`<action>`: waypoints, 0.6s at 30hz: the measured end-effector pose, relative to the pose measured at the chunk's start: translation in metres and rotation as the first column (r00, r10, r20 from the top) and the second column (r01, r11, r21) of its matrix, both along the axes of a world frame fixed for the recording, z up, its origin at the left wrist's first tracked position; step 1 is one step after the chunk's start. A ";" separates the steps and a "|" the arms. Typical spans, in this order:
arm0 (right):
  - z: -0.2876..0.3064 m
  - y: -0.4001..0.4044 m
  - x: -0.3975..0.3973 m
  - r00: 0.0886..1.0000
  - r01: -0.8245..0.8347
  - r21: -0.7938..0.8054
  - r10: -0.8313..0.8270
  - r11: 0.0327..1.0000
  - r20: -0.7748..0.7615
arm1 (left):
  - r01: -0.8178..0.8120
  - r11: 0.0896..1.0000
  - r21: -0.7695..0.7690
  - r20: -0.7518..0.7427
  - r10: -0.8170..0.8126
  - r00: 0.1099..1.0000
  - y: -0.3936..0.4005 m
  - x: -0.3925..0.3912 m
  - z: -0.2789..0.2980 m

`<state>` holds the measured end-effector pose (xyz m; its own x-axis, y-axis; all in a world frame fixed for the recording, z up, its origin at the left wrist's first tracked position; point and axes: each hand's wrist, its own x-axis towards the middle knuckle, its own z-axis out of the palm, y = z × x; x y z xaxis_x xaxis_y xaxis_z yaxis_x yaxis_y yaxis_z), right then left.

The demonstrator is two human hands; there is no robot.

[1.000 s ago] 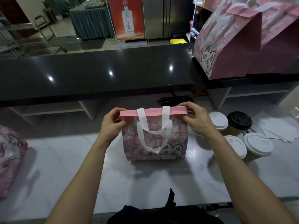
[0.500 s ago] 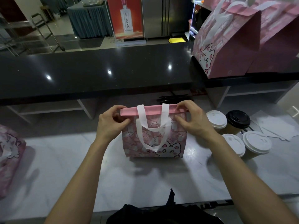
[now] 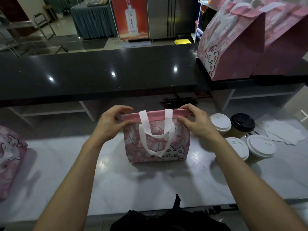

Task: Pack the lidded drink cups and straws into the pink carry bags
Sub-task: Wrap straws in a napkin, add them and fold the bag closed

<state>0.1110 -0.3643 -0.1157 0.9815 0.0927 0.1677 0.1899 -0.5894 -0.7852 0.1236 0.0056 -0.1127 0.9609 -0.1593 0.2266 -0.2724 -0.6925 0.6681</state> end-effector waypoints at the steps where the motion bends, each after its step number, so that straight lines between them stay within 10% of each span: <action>1: 0.001 0.000 0.001 1.000 -0.009 0.007 0.009 1.000 -0.008 | 0.007 1.000 0.007 -0.024 -0.007 1.000 0.000 0.001 0.001; 18: 0.001 -0.007 0.012 0.999 -0.020 -0.015 0.019 1.000 -0.046 | 0.043 0.979 0.198 0.019 -0.047 0.999 -0.007 -0.002 0.007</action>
